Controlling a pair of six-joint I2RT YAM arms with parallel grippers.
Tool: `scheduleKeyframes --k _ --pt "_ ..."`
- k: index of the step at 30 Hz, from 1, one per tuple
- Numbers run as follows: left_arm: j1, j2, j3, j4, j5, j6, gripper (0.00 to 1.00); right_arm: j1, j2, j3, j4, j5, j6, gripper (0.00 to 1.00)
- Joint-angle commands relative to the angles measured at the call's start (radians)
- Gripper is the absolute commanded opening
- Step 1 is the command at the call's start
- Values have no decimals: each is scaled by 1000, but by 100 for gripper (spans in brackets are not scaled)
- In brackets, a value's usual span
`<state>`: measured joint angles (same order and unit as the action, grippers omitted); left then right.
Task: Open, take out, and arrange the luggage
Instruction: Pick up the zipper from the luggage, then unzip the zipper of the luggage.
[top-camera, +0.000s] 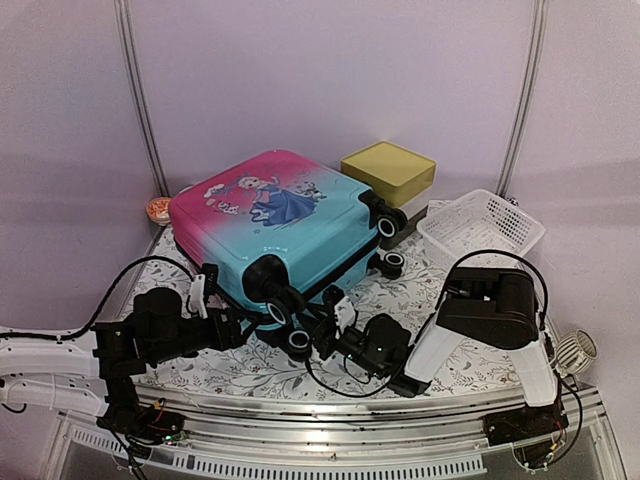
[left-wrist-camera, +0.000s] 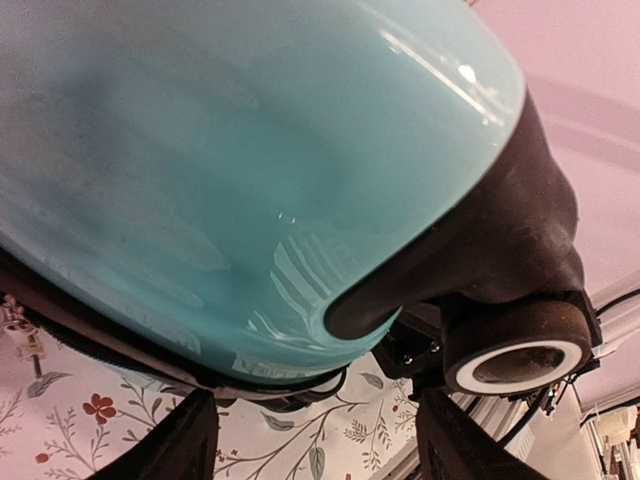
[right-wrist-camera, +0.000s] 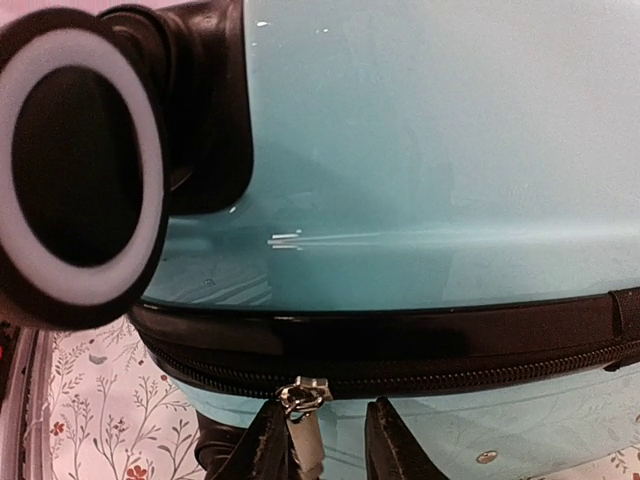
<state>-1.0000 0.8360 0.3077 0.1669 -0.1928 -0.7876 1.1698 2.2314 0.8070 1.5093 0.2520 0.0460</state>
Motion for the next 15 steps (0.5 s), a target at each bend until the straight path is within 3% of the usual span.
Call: scheduleKeyframes --k 1,3,5,15 --pt "11 -12 16 13 -1 -1 70 -8 20 20 -6 -11 7 24" --pt "12 -14 15 11 -2 -1 70 -14 13 16 -6 -11 1 9" --pt "11 -16 14 8 -3 1 70 -26 0 3 -5 -12 -10 2" --pt "42 -33 -32 35 -3 -28 69 -150 -104 -138 25 -13 -35 1"
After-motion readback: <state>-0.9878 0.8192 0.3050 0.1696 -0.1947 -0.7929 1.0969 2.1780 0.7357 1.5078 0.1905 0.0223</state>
